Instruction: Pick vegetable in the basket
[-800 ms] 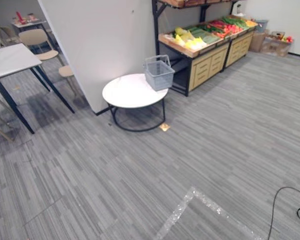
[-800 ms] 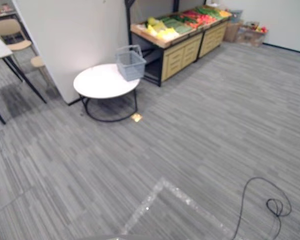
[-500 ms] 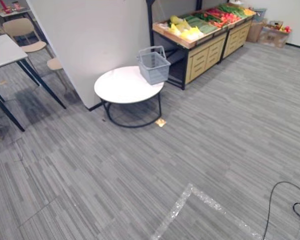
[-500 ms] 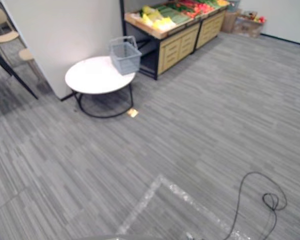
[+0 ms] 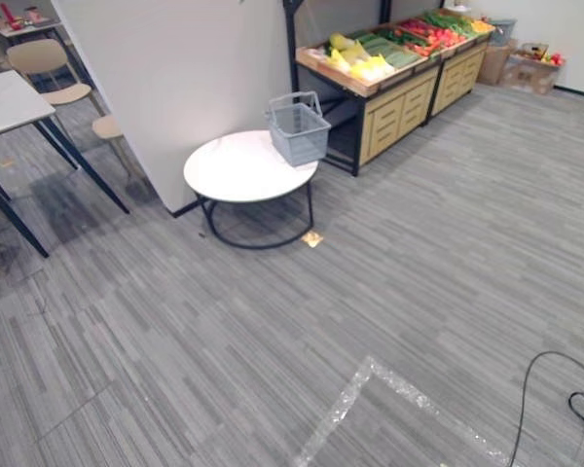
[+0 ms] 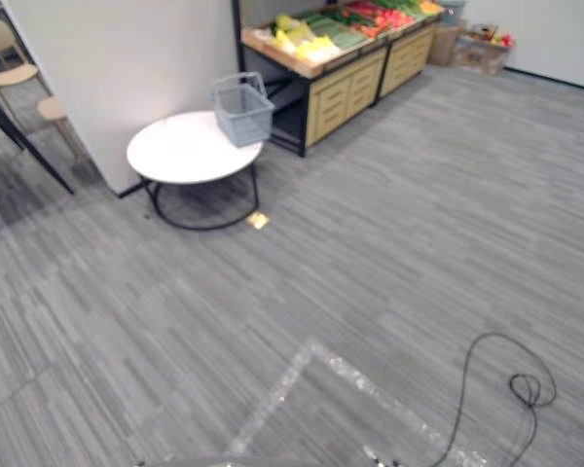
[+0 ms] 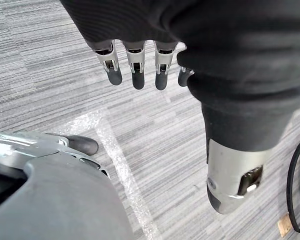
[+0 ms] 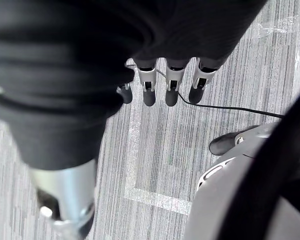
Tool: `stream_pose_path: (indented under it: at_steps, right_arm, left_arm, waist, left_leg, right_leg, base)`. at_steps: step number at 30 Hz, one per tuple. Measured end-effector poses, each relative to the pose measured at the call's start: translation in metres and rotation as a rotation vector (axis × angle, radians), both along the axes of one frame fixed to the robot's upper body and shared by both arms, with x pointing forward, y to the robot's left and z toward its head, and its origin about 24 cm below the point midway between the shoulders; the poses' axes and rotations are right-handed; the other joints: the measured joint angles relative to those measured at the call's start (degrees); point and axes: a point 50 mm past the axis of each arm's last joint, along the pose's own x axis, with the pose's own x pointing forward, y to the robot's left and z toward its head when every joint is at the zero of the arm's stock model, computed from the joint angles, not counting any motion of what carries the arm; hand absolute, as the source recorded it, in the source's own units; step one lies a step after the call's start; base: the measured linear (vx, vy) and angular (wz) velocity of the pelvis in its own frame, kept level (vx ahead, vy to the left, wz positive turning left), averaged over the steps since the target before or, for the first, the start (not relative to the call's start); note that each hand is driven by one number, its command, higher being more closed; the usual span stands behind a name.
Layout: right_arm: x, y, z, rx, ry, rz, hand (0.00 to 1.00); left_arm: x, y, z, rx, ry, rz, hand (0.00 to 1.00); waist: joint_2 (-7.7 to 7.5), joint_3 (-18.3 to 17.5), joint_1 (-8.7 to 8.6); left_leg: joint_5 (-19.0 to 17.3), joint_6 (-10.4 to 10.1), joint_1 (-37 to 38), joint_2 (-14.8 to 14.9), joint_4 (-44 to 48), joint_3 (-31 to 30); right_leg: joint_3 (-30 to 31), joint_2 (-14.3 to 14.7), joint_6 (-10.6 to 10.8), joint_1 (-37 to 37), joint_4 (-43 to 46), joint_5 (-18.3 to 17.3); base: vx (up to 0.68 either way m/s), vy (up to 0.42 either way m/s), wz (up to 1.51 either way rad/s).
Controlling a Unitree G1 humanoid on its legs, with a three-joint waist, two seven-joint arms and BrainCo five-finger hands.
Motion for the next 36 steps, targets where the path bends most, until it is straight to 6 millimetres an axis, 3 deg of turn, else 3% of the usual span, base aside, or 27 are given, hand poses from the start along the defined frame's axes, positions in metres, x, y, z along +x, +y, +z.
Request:
stream_pose_path:
  at_steps: [15, 19, 20, 21, 22, 23, 24, 25, 27, 28, 29, 32, 35, 36]
  right_arm:
    - [0.002, -0.001, 0.000, 0.001, -0.005, 0.017, 0.00]
    - [0.023, 0.001, 0.003, -0.003, -0.051, 0.053, 0.00]
    - [0.027, 0.003, 0.003, 0.001, -0.060, 0.069, 0.00]
    - [0.028, 0.004, 0.003, 0.001, -0.060, 0.072, 0.00]
    - [0.028, 0.004, 0.003, 0.001, -0.064, 0.075, 0.00]
    - [0.025, 0.005, 0.002, 0.002, -0.053, 0.068, 0.00]
    - [0.023, 0.004, 0.002, -0.001, -0.048, 0.065, 0.00]
    - [0.017, 0.002, 0.002, -0.007, -0.035, 0.061, 0.00]
    - [0.013, 0.001, 0.002, -0.018, -0.026, 0.057, 0.00]
    - [0.014, 0.001, 0.002, -0.022, -0.028, 0.058, 0.00]
    - [0.016, -0.001, 0.003, -0.026, -0.033, 0.060, 0.00]
    - [0.031, -0.002, 0.005, -0.033, -0.063, 0.089, 0.00]
    - [0.041, -0.006, 0.009, -0.059, -0.103, 0.119, 0.00]
    - [0.041, -0.008, 0.009, -0.066, -0.099, 0.130, 0.00]
  left_arm:
    - [0.001, 0.001, 0.000, 0.003, 0.000, -0.010, 0.00]
    - [0.011, 0.004, 0.002, 0.033, -0.018, -0.001, 0.00]
    - [0.020, 0.009, 0.004, 0.051, -0.043, 0.001, 0.00]
    - [0.024, 0.010, 0.005, 0.057, -0.058, 0.006, 0.00]
    - [0.029, 0.012, 0.006, 0.063, -0.080, 0.025, 0.00]
    - [0.031, 0.016, 0.008, 0.070, -0.097, 0.051, 0.00]
    - [0.031, 0.019, 0.009, 0.074, -0.103, 0.070, 0.00]
    - [0.026, 0.013, 0.007, 0.053, -0.095, 0.117, 0.00]
    - [0.016, 0.008, 0.005, 0.037, -0.082, 0.181, 0.00]
    - [0.017, 0.007, 0.005, 0.030, -0.091, 0.198, 0.00]
    - [0.018, 0.006, 0.005, 0.027, -0.092, 0.198, 0.00]
    - [0.018, 0.004, 0.004, 0.023, -0.091, 0.180, 0.00]
    - [0.014, -0.001, 0.003, 0.016, -0.077, 0.172, 0.00]
    - [0.014, -0.002, 0.003, 0.013, -0.076, 0.174, 0.00]
  waist:
    - [-0.17, 0.14, -0.06]
    - [-0.01, 2.26, -0.02]
    - [-1.08, 3.55, -0.07]
    - [-1.15, 4.16, 0.00]
    - [-1.36, 5.60, 0.21]
    - [-1.61, 6.63, 0.15]
    - [-1.42, 7.05, 0.13]
    - [-0.42, 7.73, 0.29]
    - [-0.63, 8.12, 0.55]
    - [-0.47, 8.08, 0.89]
    - [-0.33, 8.13, 1.27]
    - [-0.26, 8.21, 2.78]
    - [1.12, 8.09, 3.03]
    - [1.46, 8.17, 3.08]
  left_leg:
    - [-0.09, -0.12, -0.35, 0.62, -0.03, 0.86]
    - [-0.49, -0.87, -2.40, 1.55, 1.84, 2.35]
    - [-2.51, -2.01, -5.19, 2.05, 6.97, 2.40]
    - [-4.06, -2.39, -6.94, 2.77, 10.55, 2.38]
    - [-6.97, -3.26, -10.80, 4.50, 19.46, 2.12]
    - [-7.38, -3.29, -15.68, 6.37, 30.56, 1.77]
    - [-6.89, -2.83, -17.84, 7.43, 36.14, 1.65]
    - [-5.22, -1.10, -20.90, 9.67, 44.71, 1.53]
    - [-0.79, -0.44, -24.30, 11.00, 53.12, 1.24]
    - [-2.64, -0.79, -26.51, 10.54, 55.20, 0.37]
    - [-3.46, -1.05, -27.55, 10.12, 54.34, 0.00]
    - [-3.15, -1.22, -29.80, 7.63, 36.53, 0.00]
    - [3.32, -2.81, -29.43, 8.25, 11.62, 0.00]
    - [3.37, -2.74, -29.88, 8.81, 10.19, 0.03]
  right_leg:
    - [0.57, 0.77, -0.05, -0.24, -0.73, 0.04]
    - [1.34, 1.02, -1.25, -4.02, 3.68, -0.83]
    - [1.36, 0.64, -2.39, -5.29, 5.44, -1.59]
    - [1.26, 0.73, -2.87, -5.81, 6.25, -2.37]
    - [0.58, 1.03, -3.99, -5.77, 6.78, -3.62]
    - [-0.03, 1.17, -4.52, -4.98, 6.81, -3.95]
    - [-0.21, 1.35, -4.75, -4.35, 6.82, -4.10]
    - [-0.32, 2.06, -5.26, -2.57, 6.82, -4.44]
    - [-0.10, 1.85, -5.56, -0.24, 6.82, -5.32]
    - [0.50, 1.35, -5.77, 0.50, 6.92, -5.73]
    - [0.85, 1.00, -5.86, 0.45, 6.92, -5.71]
    - [3.68, -1.41, -4.94, 0.07, 6.53, -6.28]
    - [5.66, -2.28, -2.45, 1.64, 6.13, -8.98]
    - [6.14, -2.25, -1.75, 2.29, 6.11, -9.68]
  base:
    - [0.00, -0.025, -0.02]
    - [-0.04, -0.040, -0.20]
    - [-0.07, -0.076, -0.04]
    - [-0.09, -0.107, 0.11]
    - [-0.11, -0.109, 0.22]
    - [-0.09, -0.106, 0.25]
    - [-0.06, -0.075, 0.16]
    - [0.00, -0.036, 0.03]
    - [0.08, 0.020, 0.03]
    - [0.16, 0.061, -0.03]
    - [0.18, 0.089, -0.28]
    - [0.19, 0.116, -0.42]
    - [0.37, 0.246, -0.36]
    - [0.46, 0.340, -0.32]
